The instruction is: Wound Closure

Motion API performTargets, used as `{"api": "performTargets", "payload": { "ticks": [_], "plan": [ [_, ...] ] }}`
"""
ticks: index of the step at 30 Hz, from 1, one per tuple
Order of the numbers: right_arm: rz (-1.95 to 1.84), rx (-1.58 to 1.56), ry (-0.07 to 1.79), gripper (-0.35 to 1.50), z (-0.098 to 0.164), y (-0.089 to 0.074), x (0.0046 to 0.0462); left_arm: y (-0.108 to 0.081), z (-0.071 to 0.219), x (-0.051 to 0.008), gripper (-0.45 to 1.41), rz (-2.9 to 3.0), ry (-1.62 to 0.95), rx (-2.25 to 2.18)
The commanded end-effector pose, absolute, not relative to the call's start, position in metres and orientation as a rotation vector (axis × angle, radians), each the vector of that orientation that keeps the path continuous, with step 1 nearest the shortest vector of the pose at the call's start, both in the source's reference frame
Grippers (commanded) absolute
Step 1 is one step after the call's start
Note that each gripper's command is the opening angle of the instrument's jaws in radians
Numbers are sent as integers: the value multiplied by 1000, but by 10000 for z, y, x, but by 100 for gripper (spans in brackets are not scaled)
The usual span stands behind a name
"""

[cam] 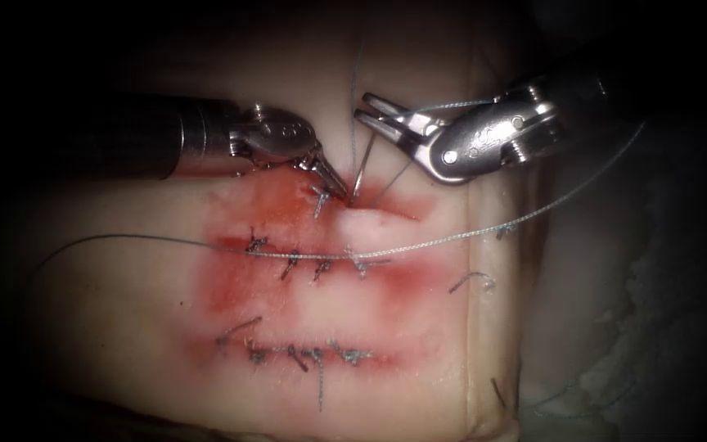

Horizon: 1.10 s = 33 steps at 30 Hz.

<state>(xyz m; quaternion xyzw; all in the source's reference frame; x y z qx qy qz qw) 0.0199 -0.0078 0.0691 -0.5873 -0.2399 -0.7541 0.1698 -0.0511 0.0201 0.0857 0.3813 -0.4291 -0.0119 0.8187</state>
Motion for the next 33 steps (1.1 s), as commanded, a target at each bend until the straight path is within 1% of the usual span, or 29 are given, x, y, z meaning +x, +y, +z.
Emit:
{"api": "performTargets", "payload": {
  "ticks": [1,9,22,25,33],
  "plan": [
    [-2136,-1671,-678,-35,695,-77,207,208,860,-517,-45,-24,-916,809],
    [-2116,-1644,-627,-35,697,-80,207,208,860,-517,-45,-24,-916,809],
    [-2094,-1604,-635,-35,694,-74,204,208,860,-517,-45,-24,-916,809],
    [-2155,-1605,-705,-35,691,-71,201,208,860,-517,-45,-23,-916,809],
    [-2209,-1618,-760,-35,690,-70,201,208,860,-517,-45,-23,-916,809]
  ]
}}
